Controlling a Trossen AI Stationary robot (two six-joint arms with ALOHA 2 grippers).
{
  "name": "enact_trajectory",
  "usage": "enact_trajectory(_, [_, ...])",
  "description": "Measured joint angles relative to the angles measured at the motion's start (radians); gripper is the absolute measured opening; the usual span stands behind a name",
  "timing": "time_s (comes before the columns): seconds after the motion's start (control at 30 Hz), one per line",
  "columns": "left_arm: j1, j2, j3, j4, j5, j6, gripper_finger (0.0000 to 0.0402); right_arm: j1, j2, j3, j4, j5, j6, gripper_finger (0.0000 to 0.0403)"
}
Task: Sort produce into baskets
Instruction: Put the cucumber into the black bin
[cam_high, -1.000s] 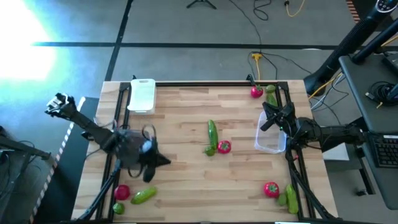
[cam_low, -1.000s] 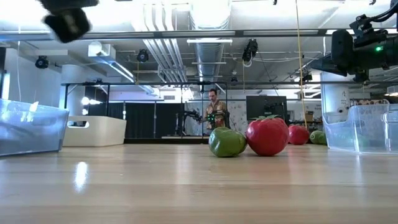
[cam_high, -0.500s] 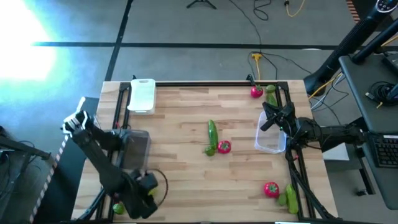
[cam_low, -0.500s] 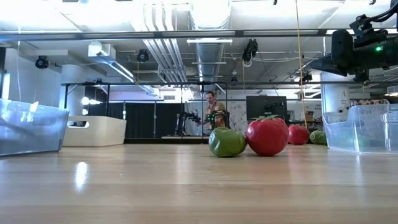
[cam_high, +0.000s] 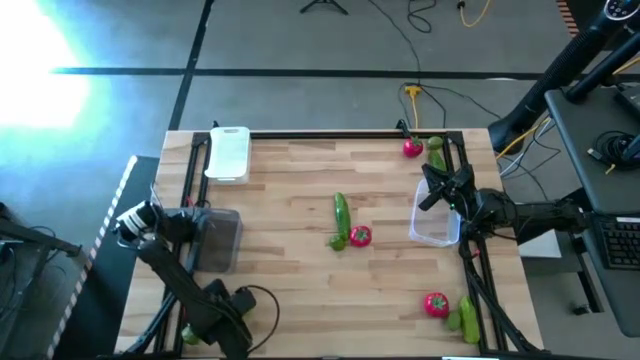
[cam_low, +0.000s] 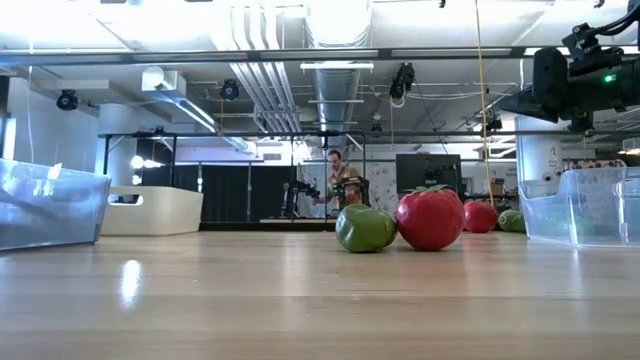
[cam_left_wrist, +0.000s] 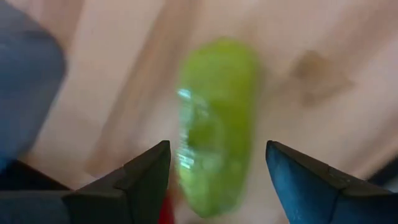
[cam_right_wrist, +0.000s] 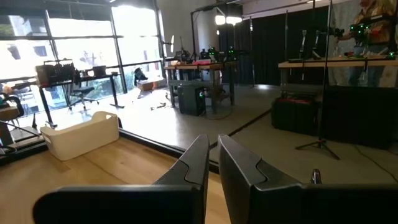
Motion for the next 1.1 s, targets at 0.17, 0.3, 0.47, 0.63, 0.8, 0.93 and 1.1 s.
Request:
enact_trajectory(0.17, [0.003, -0.006, -0.081, 0.148, -0.003, 0.005, 0.0247, 0.0, 0.0, 0.0, 0.0, 0.0, 0.0, 0.0028])
enact_trajectory(0.3, [-0.006, 0.009, -0.122, 0.201, -0.002, -0.017, 0.0236, 0.0, 0.0, 0.0, 0.0, 0.0, 0.0, 0.0028])
enact_trajectory(0.47, [-0.009, 0.02, -0.115, 0.191, -0.005, -0.011, 0.0194, 0.0, 0.0, 0.0, 0.0, 0.0, 0.0, 0.0028])
enact_trajectory(0.63, [0.004, 0.011, 0.021, 0.002, -0.056, -0.001, 0.0149, 0.0, 0.0, 0.0, 0.0, 0.0, 0.0, 0.0028])
enact_trajectory(0.8, [0.071, -0.005, 0.235, -0.386, -0.147, 0.011, 0.0149, 0.0, 0.0, 0.0, 0.0, 0.0, 0.0, 0.0028])
enact_trajectory(0.93, [0.182, -0.073, 0.292, -0.468, -0.202, 0.072, 0.0152, 0.0, 0.0, 0.0, 0.0, 0.0, 0.0, 0.0028])
enact_trajectory(1.1, [0.378, -0.219, 0.159, -0.476, -0.264, 0.1, 0.0154, 0.0, 0.0, 0.0, 0.0, -0.001, 0.0, 0.0028])
